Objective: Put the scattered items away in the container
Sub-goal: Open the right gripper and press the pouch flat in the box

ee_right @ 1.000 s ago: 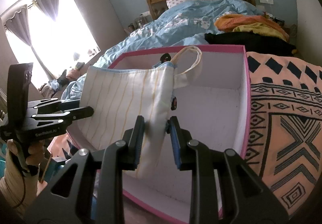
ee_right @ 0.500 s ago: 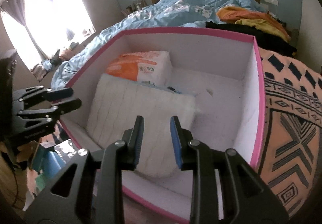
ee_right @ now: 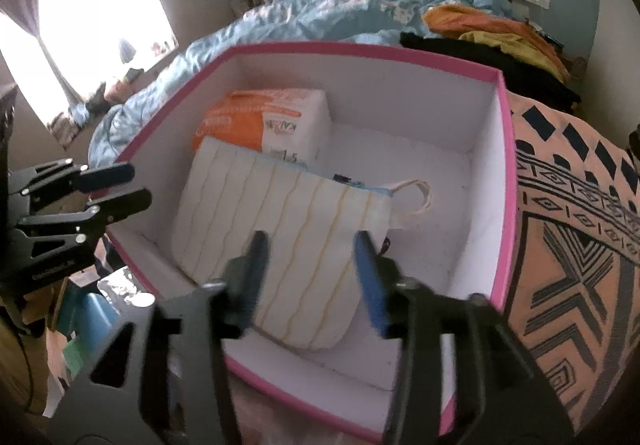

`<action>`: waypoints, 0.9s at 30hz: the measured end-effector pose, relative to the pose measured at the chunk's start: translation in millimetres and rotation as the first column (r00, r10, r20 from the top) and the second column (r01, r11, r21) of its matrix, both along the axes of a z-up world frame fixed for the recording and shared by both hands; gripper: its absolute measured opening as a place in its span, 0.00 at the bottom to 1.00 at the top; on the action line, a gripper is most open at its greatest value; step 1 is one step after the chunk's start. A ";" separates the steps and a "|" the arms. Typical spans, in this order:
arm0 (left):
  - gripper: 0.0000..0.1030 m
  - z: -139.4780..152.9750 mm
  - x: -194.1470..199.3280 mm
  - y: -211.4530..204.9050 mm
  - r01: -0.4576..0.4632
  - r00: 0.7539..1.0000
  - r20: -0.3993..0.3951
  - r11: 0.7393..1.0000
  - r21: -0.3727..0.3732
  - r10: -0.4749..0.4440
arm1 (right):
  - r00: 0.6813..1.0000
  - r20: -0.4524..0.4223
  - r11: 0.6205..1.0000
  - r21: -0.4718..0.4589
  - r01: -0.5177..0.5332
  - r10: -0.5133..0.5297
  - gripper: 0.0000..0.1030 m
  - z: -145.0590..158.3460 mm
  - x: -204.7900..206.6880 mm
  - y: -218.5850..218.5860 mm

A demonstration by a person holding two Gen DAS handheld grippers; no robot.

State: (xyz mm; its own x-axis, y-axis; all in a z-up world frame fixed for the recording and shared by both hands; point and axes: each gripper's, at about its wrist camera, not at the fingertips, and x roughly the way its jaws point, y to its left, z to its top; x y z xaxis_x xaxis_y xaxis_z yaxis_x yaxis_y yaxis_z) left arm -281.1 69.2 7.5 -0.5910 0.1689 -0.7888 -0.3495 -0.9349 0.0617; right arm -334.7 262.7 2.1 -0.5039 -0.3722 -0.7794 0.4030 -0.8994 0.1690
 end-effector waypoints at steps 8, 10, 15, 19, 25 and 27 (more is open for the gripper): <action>0.45 -4.4 -18.0 13.8 0.008 0.999 0.035 1.000 -0.007 -0.008 | 0.987 0.158 1.000 0.014 0.026 -0.028 0.66 -8.2 -37.0 -1.1; 0.46 -9.7 -25.9 17.5 -0.007 0.999 0.051 0.999 -0.033 0.008 | 0.981 0.189 0.999 0.024 0.030 -0.034 0.66 -13.5 -43.7 -3.3; 0.46 -26.4 -41.6 17.4 -0.042 0.993 0.111 0.996 -0.073 0.050 | 0.957 0.289 0.998 0.046 0.030 -0.042 0.80 -26.2 -58.9 -13.3; 0.46 -26.7 -36.5 17.3 -0.041 0.995 0.085 0.995 -0.095 0.049 | 0.931 0.364 1.000 0.022 -0.014 0.005 0.83 -32.9 -62.8 -21.7; 0.47 -16.8 -29.6 3.7 -0.062 0.997 0.044 0.995 -0.081 0.066 | 0.939 0.338 0.992 -0.123 -0.028 0.069 0.83 -29.9 -56.1 -25.6; 0.48 -14.0 -26.4 1.7 -0.062 0.997 0.028 0.995 -0.083 0.065 | 0.947 0.321 0.995 -0.097 0.005 0.026 0.83 -25.9 -59.7 -21.3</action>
State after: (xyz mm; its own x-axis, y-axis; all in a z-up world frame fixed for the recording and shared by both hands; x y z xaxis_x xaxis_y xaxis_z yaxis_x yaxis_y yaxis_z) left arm -307.5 70.9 -6.5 -0.5740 0.0657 -0.8162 -0.2922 -0.9476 0.1292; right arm -394.4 241.4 -23.8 -0.2279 -0.4566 -0.8600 0.3225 -0.8688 0.3758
